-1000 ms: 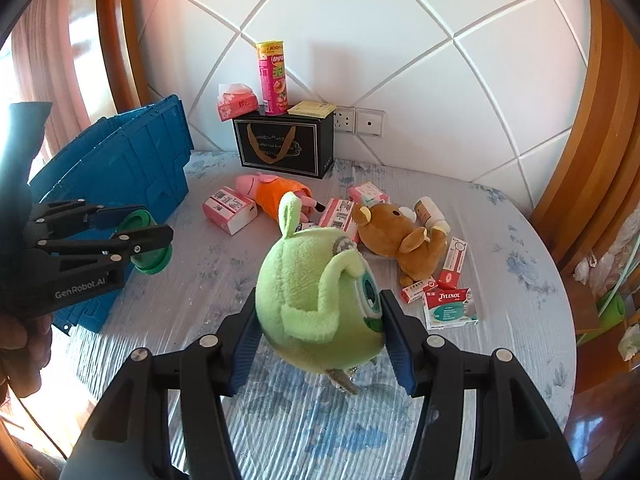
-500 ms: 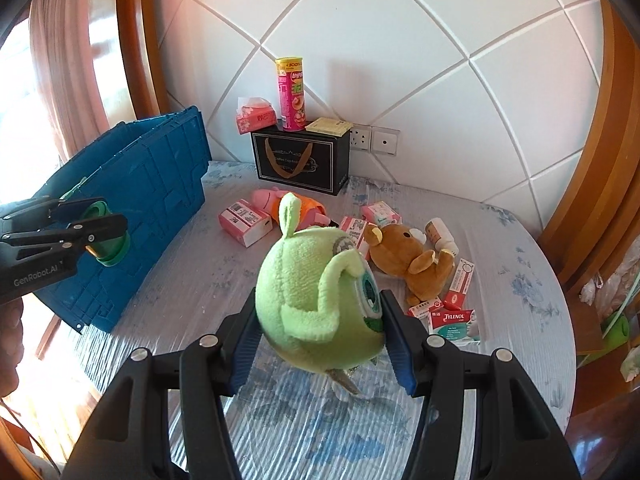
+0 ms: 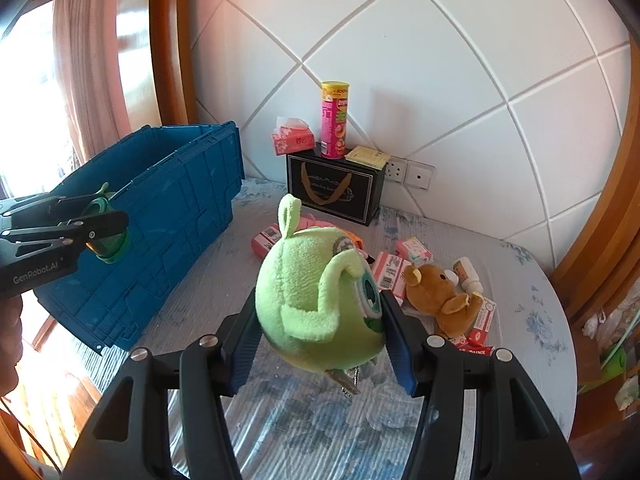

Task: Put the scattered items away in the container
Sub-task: 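Carry the green cup in the left tool while the right tool carries the plush to the bin, then open the left tool over the bin while the right tool releases the plush inside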

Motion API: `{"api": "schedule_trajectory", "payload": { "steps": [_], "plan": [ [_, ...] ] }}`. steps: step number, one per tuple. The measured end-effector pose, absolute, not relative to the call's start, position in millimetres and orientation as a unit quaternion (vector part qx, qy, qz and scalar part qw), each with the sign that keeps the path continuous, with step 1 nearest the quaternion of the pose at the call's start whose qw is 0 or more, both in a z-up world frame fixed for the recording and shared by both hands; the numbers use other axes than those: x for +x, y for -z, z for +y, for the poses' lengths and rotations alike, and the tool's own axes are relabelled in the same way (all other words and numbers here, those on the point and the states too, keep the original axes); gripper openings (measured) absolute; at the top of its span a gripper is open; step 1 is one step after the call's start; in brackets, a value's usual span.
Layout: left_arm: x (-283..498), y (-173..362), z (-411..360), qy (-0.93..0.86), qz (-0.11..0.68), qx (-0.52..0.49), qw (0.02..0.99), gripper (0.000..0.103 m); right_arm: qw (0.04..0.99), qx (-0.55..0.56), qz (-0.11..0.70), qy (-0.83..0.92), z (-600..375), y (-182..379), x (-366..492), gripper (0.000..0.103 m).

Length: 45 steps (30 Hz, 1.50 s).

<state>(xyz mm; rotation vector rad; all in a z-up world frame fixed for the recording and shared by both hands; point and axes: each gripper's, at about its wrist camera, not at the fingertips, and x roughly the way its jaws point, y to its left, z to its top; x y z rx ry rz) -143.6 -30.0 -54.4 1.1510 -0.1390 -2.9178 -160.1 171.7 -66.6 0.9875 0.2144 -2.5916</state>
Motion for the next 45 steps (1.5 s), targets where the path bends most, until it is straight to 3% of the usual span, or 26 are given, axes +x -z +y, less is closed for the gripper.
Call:
{"api": "schedule_trajectory", "payload": {
  "steps": [26, 44, 45],
  "plan": [
    [-104, 44, -302, 0.928, 0.014, 0.352, 0.123, 0.040, 0.324, 0.293, 0.129, 0.890, -132, 38, -154, 0.055],
    [-102, 60, -393, 0.919, 0.050, 0.359, 0.158, 0.040, 0.366, 0.290, 0.151, 0.871, -233, 38, -162, 0.055],
    [-102, 59, -396, 0.919, 0.054, 0.355, 0.162, 0.042, 0.364, 0.288, 0.151, 0.873, -235, 39, -163, 0.061]
  ]
}}
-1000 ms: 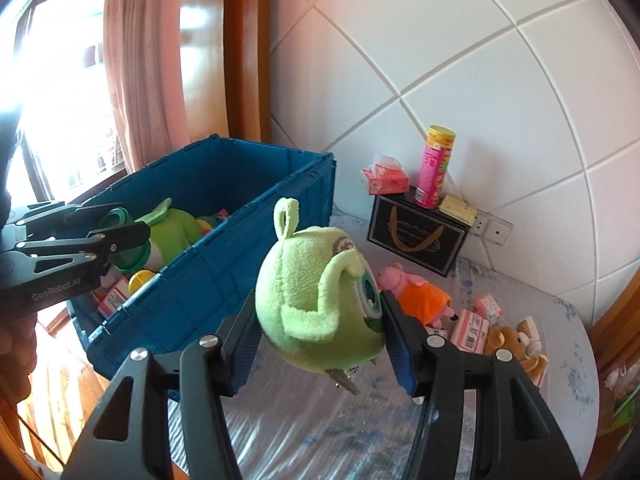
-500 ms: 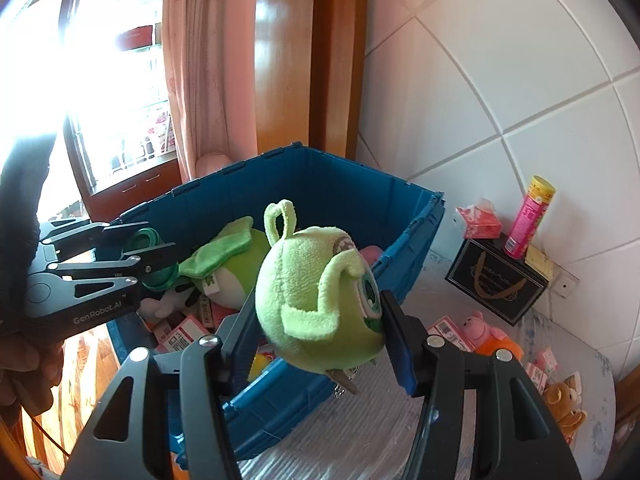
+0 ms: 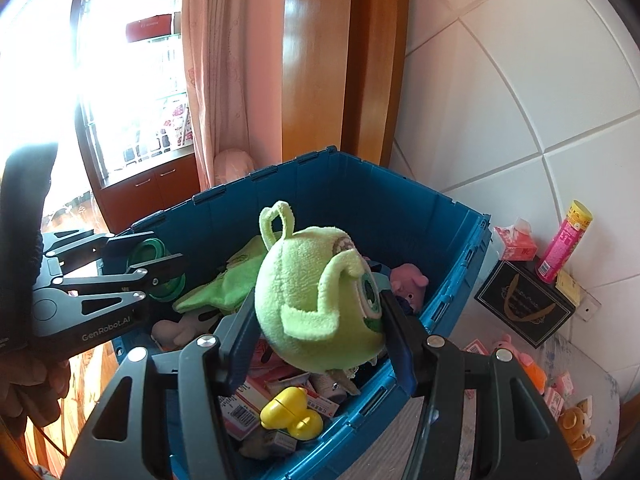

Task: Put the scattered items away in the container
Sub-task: 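Open the left tool over the bin while the right tool releases the plush inside, then withdraw both open tools from the bin back over the table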

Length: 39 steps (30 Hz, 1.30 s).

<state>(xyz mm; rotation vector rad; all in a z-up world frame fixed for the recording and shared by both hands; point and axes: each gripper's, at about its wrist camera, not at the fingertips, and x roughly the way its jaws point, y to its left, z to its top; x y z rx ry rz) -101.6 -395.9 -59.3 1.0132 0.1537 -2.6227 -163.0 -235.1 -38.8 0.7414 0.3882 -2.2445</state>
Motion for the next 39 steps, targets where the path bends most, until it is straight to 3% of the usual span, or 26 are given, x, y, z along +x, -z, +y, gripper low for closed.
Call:
{"api": "schedule_trajectory", "payload": {
  "steps": [1, 2, 3, 22, 39],
  "plan": [
    [-102, 59, -399, 0.919, 0.059, 0.354, 0.164, 0.051, 0.361, 0.287, 0.152, 0.874, -237, 39, -163, 0.067],
    [-101, 58, -401, 0.919, 0.061, 0.352, 0.166, 0.082, 0.359, 0.284, 0.151, 0.876, -237, 40, -164, 0.090],
    [-100, 56, -402, 0.922, 0.059, 0.344, 0.170, 0.095, 0.351, 0.277, 0.149, 0.882, -236, 40, -164, 0.103],
    [-107, 62, -377, 0.923, 0.027, 0.351, 0.158, 0.095, 0.325, 0.286, 0.138, 0.891, -212, 43, -146, 0.103],
    [-118, 50, -295, 0.929, -0.013, 0.347, 0.126, 0.095, 0.296, 0.298, 0.104, 0.901, -123, 49, -146, 0.103]
  ]
}}
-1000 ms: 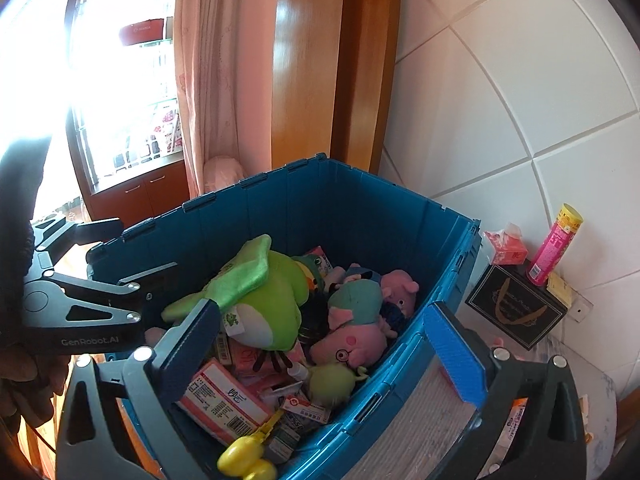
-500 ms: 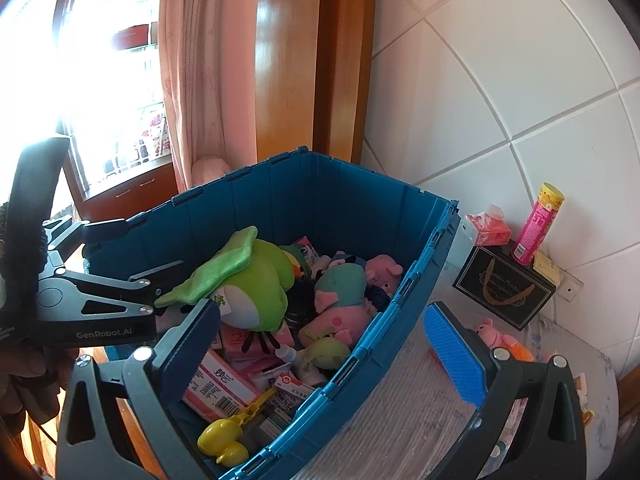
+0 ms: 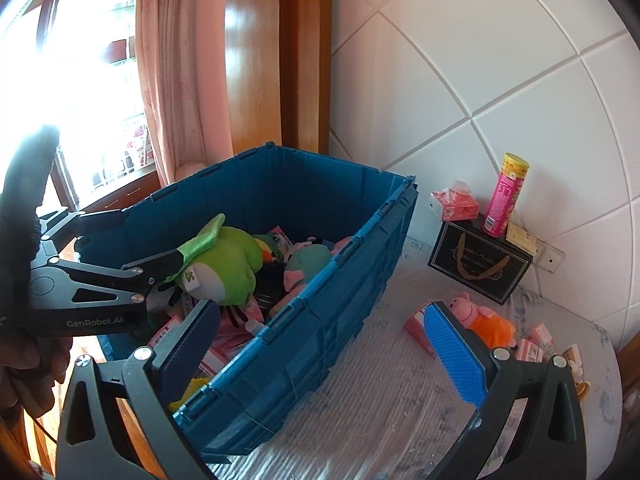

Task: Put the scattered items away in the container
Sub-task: 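Withdraw both open tools from the bin back over the table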

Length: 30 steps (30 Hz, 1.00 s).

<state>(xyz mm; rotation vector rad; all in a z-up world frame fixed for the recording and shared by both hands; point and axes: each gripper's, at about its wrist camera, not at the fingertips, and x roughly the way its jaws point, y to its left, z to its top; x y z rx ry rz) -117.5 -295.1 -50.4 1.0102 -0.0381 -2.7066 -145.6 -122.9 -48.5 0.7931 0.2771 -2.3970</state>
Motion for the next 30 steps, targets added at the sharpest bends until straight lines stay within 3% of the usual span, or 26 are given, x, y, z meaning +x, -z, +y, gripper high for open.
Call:
{"api": "schedule_trajectory", "payload": {
  "steps": [16, 30],
  "plan": [
    [-166, 79, -111, 0.928, -0.080, 0.364, 0.006, 0.095, 0.166, 0.356, 0.047, 0.918, 76, 91, -160, 0.103],
    [-205, 163, 27, 0.904, -0.099, 0.409, -0.073, 0.095, 0.059, 0.412, 0.008, 0.909, 247, 154, -172, 0.103]
  ]
}}
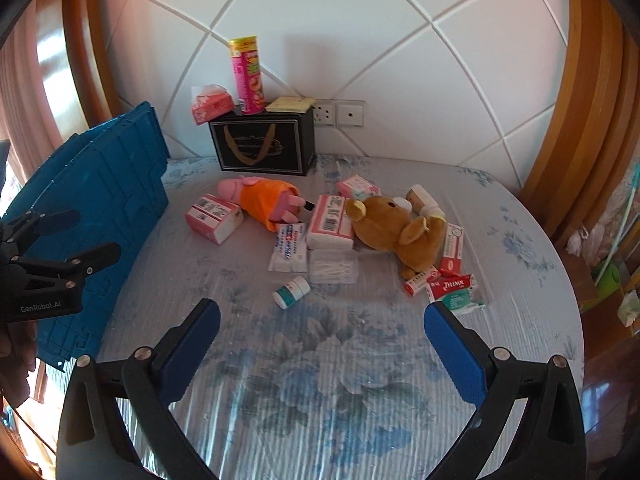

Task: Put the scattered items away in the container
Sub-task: 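Withdraw both open tools from the bin back over the table, then grasp the white pill bottle with the left tool while the right tool grasps the clear floss-pick box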

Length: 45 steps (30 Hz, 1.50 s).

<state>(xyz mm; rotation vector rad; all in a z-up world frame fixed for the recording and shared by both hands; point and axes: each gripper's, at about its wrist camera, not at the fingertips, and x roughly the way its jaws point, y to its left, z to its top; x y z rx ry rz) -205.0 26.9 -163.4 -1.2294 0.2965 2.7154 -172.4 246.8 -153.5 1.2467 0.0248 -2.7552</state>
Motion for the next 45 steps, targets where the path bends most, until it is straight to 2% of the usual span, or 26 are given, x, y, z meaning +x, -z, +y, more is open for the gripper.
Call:
{"api": "schedule_trajectory", "payload": {
  "steps": [16, 30, 32, 34, 35, 36, 45],
  "plan": [
    [-279, 298, 116, -0.882, 0.112, -0.442, 0.120, 0.095, 0.001, 0.473, -0.023, 0.881, 352, 278, -217, 0.103],
    [-329, 403, 136, -0.875, 0.098, -0.456, 0.133, 0.094, 0.050, 0.484, -0.005, 0.874, 329, 350, -283, 0.103],
    [-331, 410, 137, -0.874, 0.100, -0.456, 0.134, 0.087, 0.056, 0.484, -0.003, 0.873, 322, 355, -289, 0.103],
    [-332, 416, 136, -0.874, 0.095, -0.454, 0.142, 0.068, 0.064, 0.483, -0.002, 0.873, 314, 360, -296, 0.103],
    [-332, 418, 136, -0.872, 0.092, -0.456, 0.151, 0.046, 0.068, 0.483, -0.003, 0.873, 311, 361, -299, 0.103],
    [-330, 419, 135, -0.873, 0.090, -0.451, 0.160, 0.035, 0.072, 0.482, -0.004, 0.873, 307, 364, -303, 0.103],
    [-301, 412, 117, -0.879, 0.081, -0.436, 0.177, 0.034, 0.099, 0.474, -0.002, 0.875, 266, 378, -341, 0.103]
  ]
}}
